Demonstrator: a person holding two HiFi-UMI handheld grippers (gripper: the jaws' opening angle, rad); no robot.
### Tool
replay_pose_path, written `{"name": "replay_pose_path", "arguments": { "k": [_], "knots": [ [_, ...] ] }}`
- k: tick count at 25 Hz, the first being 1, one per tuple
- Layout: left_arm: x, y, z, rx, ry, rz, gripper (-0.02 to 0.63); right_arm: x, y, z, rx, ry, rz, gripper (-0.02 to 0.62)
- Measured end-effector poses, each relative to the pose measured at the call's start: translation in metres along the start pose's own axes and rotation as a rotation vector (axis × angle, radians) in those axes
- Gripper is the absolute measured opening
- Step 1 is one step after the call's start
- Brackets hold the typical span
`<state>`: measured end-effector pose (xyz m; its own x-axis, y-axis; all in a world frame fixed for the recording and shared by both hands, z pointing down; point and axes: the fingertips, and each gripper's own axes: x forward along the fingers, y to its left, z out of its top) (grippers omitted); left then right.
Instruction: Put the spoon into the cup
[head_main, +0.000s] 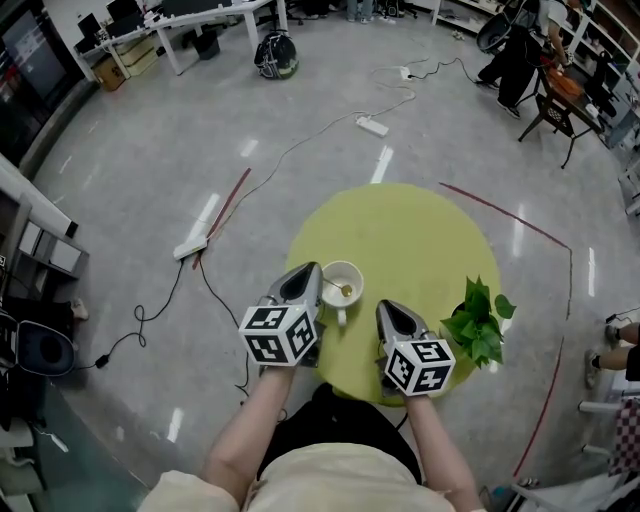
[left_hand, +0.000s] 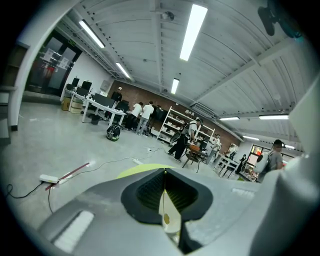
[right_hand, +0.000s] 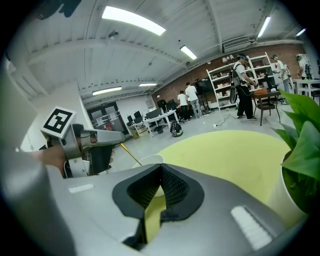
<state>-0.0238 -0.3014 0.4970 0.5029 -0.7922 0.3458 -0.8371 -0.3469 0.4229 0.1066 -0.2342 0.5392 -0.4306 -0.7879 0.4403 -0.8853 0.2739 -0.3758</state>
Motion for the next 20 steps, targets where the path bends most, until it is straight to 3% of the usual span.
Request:
{"name": "replay_pose_path", "arguments": {
  "k": [20],
  "knots": [
    [0.022, 0.007, -0.025, -0.052, 0.041, 0.024, 0.005, 0.011, -0.008, -0.008, 0.013, 0.044, 0.012, 0.000]
  ]
}}
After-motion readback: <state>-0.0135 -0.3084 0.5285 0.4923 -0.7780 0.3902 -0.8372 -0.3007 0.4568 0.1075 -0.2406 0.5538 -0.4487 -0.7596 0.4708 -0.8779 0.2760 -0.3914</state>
